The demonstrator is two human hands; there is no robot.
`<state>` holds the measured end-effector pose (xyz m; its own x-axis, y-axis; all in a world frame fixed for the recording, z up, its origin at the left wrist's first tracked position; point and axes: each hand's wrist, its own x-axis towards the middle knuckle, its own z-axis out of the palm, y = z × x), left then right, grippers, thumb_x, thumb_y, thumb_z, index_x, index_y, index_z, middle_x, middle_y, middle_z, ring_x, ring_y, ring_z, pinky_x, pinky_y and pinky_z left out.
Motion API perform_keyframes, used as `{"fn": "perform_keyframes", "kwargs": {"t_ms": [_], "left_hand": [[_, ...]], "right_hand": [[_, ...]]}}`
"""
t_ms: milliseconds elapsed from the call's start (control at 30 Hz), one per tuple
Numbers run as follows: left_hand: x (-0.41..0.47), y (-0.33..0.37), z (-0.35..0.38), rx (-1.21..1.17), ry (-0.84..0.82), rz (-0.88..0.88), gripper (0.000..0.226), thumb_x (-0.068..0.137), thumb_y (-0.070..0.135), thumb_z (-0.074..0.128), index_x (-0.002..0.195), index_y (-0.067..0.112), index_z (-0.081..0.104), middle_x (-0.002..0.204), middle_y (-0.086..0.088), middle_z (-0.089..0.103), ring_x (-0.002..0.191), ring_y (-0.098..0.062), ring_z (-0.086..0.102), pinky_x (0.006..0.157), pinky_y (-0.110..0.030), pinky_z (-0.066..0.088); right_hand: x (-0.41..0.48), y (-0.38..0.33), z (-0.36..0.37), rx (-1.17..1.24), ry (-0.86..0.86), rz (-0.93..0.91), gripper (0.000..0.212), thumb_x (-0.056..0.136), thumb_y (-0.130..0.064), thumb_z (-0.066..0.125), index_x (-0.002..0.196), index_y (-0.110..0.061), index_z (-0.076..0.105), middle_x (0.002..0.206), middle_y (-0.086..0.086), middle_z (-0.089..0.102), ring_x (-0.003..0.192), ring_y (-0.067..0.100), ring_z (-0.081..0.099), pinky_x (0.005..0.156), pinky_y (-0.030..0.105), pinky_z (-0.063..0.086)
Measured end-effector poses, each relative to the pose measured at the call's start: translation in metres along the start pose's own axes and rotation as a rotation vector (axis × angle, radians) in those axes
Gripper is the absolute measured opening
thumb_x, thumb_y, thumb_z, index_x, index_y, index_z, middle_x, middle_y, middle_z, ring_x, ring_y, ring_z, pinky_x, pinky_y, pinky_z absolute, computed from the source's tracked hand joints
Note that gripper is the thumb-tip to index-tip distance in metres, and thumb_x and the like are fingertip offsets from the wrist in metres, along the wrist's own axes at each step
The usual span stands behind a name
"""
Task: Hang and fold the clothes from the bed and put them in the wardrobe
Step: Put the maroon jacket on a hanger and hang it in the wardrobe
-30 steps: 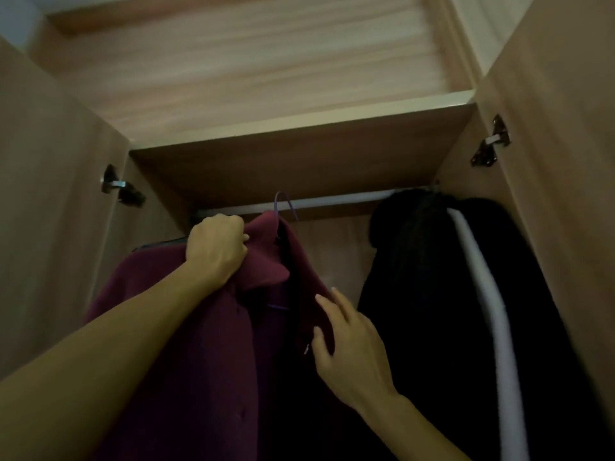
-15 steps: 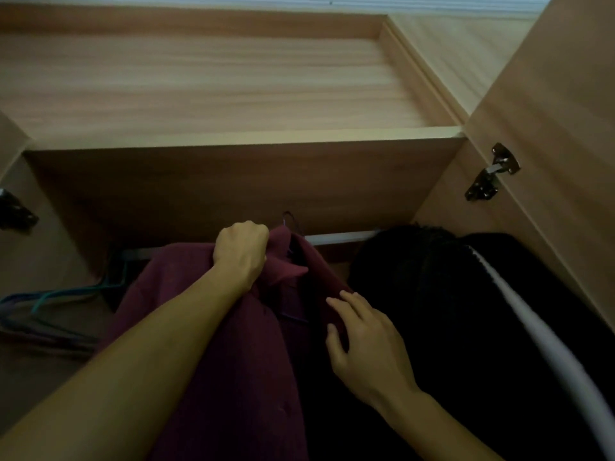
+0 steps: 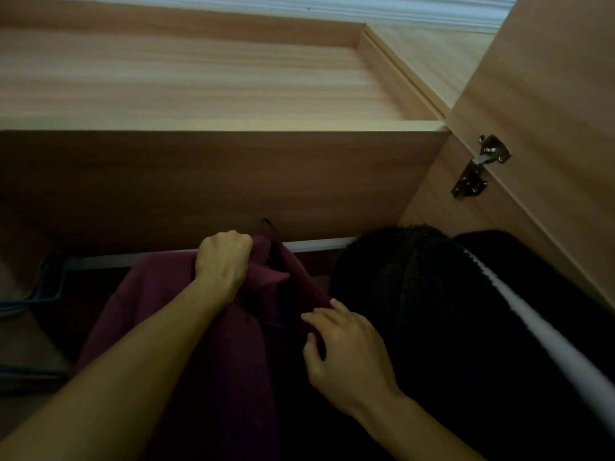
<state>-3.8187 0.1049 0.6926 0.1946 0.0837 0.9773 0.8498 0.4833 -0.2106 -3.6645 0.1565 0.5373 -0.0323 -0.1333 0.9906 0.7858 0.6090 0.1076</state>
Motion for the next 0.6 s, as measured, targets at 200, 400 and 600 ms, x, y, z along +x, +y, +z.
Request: {"fn": "perform_keyframes", "kwargs": {"t_ms": [200, 400, 600], "left_hand": [[0.008, 0.035, -0.005, 0.07, -0.041, 0.078, 0.016, 0.096, 0.016, 0.044, 0.097, 0.013, 0.06, 0.086, -0.001, 0.057, 0.085, -0.02, 0.062, 0.062, -0.031, 0.043], [0.007, 0.04, 0.003, 0.172, -0.071, 0.159, 0.022, 0.1, 0.024, 0.04, 0.107, 0.015, 0.058, 0.102, -0.002, 0.063, 0.091, -0.018, 0.063, 0.065, -0.028, 0.042], [0.007, 0.056, -0.001, 0.115, -0.148, 0.169, 0.036, 0.095, 0.046, 0.043, 0.106, 0.013, 0.055, 0.1, 0.0, 0.063, 0.092, -0.018, 0.063, 0.065, -0.029, 0.042]], "right_hand": [[-0.001, -0.005, -0.003, 0.043, -0.015, -0.035, 0.031, 0.073, -0.035, 0.047, 0.09, -0.03, 0.073, 0.087, -0.014, 0.072, 0.095, 0.012, 0.068, 0.079, 0.025, 0.053], [0.003, -0.006, -0.011, 0.079, -0.042, -0.042, 0.033, 0.07, -0.04, 0.043, 0.082, -0.034, 0.074, 0.075, -0.017, 0.071, 0.087, 0.009, 0.07, 0.077, 0.023, 0.054], [0.009, -0.014, -0.022, 0.085, -0.045, -0.032, 0.036, 0.07, -0.041, 0.04, 0.081, -0.033, 0.073, 0.07, -0.014, 0.071, 0.084, 0.01, 0.07, 0.079, 0.026, 0.054]]}}
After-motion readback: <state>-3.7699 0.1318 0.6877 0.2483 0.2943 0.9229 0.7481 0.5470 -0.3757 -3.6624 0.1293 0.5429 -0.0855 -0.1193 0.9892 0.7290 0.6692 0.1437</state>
